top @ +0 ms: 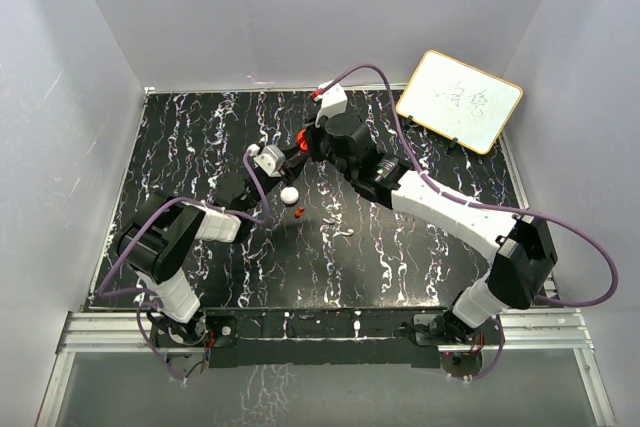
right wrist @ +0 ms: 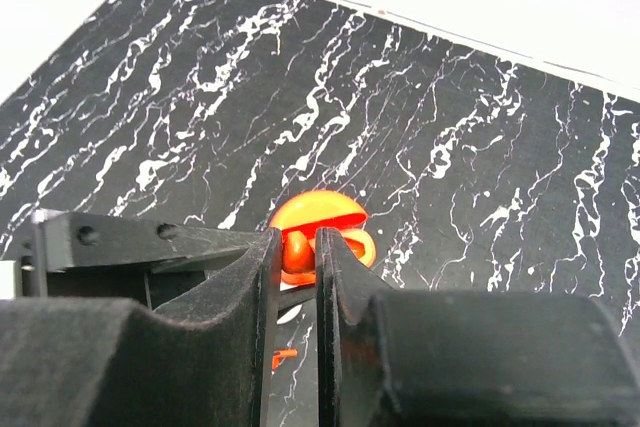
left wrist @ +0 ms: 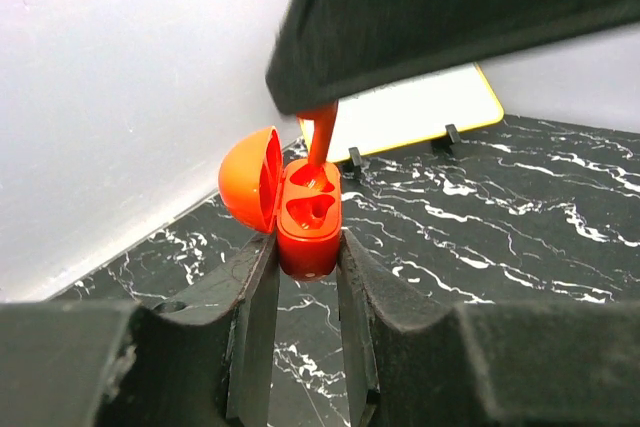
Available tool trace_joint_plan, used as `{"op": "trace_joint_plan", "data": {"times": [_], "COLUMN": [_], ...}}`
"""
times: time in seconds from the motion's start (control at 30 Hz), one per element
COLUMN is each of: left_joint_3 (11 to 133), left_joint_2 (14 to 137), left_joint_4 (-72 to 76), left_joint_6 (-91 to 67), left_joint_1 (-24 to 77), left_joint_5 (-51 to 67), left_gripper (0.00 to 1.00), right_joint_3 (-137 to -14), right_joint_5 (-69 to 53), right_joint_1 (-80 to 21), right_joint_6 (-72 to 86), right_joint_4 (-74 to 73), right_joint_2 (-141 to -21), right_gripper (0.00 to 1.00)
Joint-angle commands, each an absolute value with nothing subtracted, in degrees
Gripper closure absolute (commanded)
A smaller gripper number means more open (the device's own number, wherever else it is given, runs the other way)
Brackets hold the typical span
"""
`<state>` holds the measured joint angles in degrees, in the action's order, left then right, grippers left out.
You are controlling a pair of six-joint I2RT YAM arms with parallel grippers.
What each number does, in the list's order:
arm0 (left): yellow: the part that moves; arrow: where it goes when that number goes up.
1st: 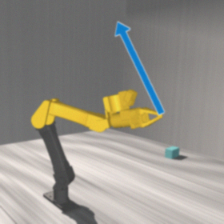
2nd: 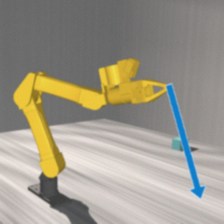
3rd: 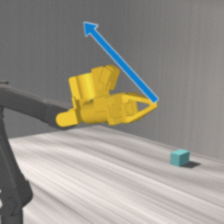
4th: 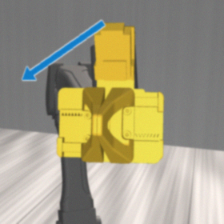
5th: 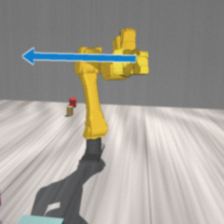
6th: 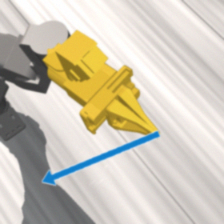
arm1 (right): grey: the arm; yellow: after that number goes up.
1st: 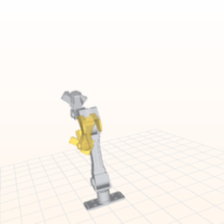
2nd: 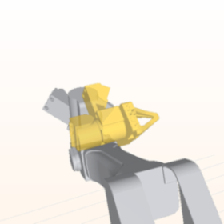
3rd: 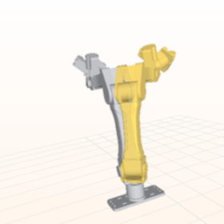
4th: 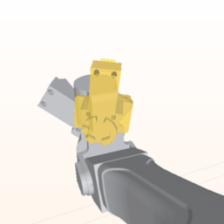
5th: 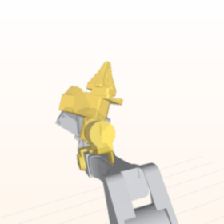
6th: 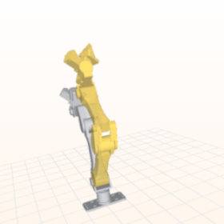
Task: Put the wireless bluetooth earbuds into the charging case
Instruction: Adjust the earbud with the charging case.
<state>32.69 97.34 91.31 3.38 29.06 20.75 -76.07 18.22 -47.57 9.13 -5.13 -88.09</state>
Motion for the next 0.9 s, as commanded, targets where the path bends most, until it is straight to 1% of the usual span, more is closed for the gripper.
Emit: {"op": "trace_joint_plan", "data": {"times": [0.0, 0.27, 0.57, 0.87], "left_joint_3": [33.9, 33.6, 33.1, 32.7], "left_joint_2": [98.3, 99.0, 99.5, 100.6], "left_joint_4": [94.3, 95.6, 99.3, 102.3], "left_joint_6": [2.4, 2.3, 6.3, 9.0], "left_joint_1": [29.1, 29.0, 30.4, 31.9], "left_joint_5": [21.0, 19.5, 12.0, 8.4], "left_gripper": [1.0, 1.0, 1.0, 1.0], "right_joint_3": [-76.3, -76.2, -79.1, -82.5], "right_joint_5": [19.9, 21.8, 29.2, 30.8], "right_joint_1": [-47.8, -47.8, -47.8, -47.8], "right_joint_6": [9.1, 9.8, 16.2, 21.6], "right_joint_4": [-0.1, 0.0, -3.7, -6.0], "right_joint_2": [-85.3, -85.1, -86.6, -90.0], "right_gripper": [0.91, 0.91, 0.91, 0.91]}}
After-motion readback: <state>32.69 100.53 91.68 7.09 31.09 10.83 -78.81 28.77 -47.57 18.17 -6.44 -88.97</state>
